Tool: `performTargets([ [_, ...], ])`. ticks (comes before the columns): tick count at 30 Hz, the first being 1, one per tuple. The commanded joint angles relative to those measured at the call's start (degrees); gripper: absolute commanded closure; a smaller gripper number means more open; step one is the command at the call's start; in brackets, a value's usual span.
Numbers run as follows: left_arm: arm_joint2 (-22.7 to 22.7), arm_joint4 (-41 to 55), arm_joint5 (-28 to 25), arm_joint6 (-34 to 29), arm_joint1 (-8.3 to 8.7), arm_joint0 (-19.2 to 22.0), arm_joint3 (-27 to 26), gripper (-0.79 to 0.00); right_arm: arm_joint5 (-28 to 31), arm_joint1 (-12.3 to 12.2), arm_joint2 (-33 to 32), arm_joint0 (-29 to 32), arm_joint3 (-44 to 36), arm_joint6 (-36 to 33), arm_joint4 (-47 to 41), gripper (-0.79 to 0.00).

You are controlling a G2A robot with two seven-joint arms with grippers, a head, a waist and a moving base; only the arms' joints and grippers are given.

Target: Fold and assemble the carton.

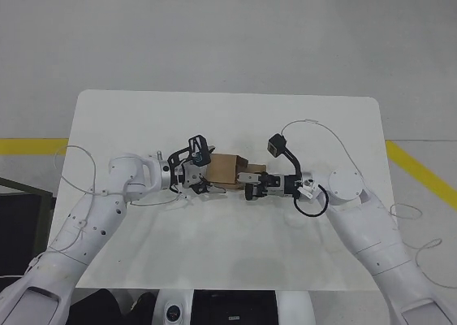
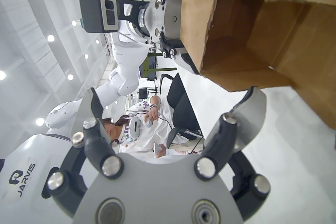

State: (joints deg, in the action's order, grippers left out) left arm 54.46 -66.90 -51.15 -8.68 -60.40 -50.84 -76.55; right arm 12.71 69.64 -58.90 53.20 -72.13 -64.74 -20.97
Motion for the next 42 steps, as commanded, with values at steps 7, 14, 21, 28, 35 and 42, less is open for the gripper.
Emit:
performTargets([
  [7,-0.11,-0.02,-0.43,-0.63,-0.04,-0.60,-0.98,-0.785,3.48,1.55,3.60,-4.14,5.72,-0.47,-2.21,-0.785],
  [14,0.11,0.28,-0.93,-1.47,-0.01,-0.84,-1.21,-0.785,6.51,3.32,7.00,-7.97,11.37,-2.06,-4.69,-0.785],
  [21,0.26,0.63,-1.16,-2.27,0.01,-1.13,-1.32,-0.785,8.29,3.96,7.61,-9.83,15.23,-3.76,-5.77,-0.785],
  [28,0.35,1.23,-1.00,-2.96,-0.04,-1.23,-1.41,-0.785,8.55,2.65,4.10,-9.65,16.11,-6.02,-5.21,-0.785],
  [35,0.63,1.74,-0.93,-3.45,-0.04,-1.33,-1.42,-0.785,6.66,1.20,0.80,-9.13,15.25,-6.29,-3.08,-0.785],
  [42,0.83,1.95,-1.05,-3.80,-0.01,-1.56,-1.78,-0.785,8.38,1.40,1.26,-10.90,16.55,-4.52,-0.91,-0.785],
])
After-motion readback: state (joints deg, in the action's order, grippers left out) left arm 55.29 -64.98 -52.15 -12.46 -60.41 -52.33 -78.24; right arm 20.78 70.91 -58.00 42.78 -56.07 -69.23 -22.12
